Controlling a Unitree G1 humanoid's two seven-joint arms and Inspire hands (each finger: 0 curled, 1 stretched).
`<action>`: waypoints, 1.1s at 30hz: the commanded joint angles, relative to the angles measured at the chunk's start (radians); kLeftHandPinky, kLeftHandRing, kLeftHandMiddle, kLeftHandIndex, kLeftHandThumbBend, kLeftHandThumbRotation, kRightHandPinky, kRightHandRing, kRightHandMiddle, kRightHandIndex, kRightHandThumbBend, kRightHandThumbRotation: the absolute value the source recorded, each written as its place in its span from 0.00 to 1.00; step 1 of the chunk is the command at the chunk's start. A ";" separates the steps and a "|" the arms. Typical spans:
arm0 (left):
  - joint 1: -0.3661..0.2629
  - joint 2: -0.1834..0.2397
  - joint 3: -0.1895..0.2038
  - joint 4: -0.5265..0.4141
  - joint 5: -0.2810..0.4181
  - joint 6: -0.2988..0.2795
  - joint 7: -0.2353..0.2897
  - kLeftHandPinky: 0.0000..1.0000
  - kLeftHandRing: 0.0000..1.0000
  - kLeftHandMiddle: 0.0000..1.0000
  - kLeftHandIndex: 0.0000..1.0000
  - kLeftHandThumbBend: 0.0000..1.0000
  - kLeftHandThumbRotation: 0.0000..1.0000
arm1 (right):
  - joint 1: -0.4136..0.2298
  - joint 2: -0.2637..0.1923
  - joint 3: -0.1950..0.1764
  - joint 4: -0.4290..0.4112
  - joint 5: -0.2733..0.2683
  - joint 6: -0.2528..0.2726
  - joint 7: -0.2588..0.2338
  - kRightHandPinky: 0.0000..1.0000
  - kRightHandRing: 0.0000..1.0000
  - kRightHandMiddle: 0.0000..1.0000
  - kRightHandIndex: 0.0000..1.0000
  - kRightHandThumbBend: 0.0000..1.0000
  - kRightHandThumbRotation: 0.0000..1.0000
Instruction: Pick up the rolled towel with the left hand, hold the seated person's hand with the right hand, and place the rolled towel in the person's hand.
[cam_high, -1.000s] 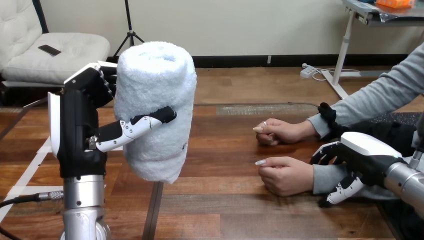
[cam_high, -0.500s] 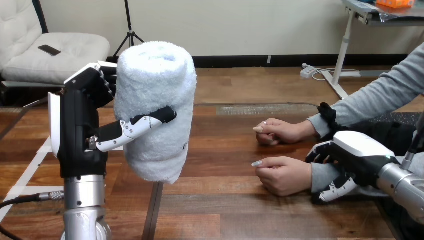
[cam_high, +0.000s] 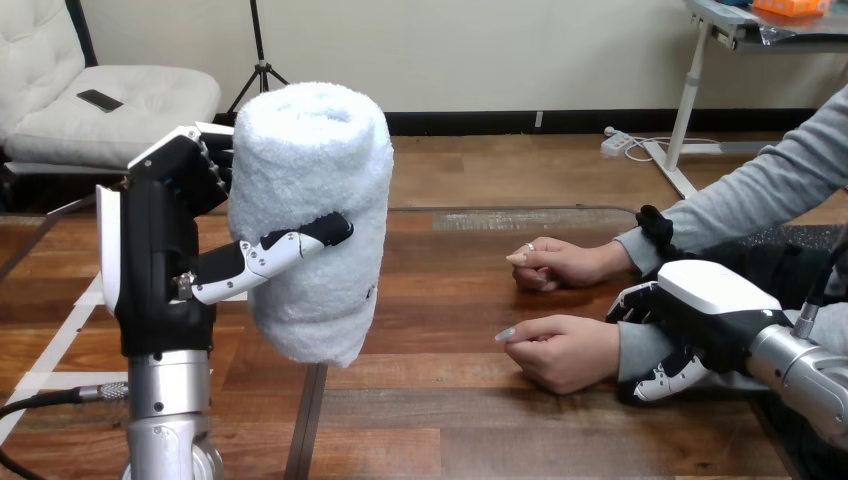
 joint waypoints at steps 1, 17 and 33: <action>-0.045 -0.015 0.013 -0.012 -0.016 -0.039 0.001 0.28 0.32 0.38 0.41 0.73 0.00 | -0.049 0.032 0.030 0.007 -0.023 -0.002 -0.007 0.55 0.63 0.64 0.65 0.84 0.18; -0.039 -0.016 0.021 -0.003 -0.022 -0.044 -0.004 0.28 0.32 0.39 0.42 0.72 0.00 | -0.053 0.042 0.026 0.028 0.004 -0.021 0.011 0.44 0.50 0.56 0.58 0.76 0.13; -0.041 -0.019 0.031 -0.001 -0.025 -0.052 -0.008 0.28 0.33 0.39 0.42 0.72 0.00 | -0.051 0.045 0.006 0.054 0.060 -0.058 0.030 0.35 0.38 0.45 0.47 0.72 0.05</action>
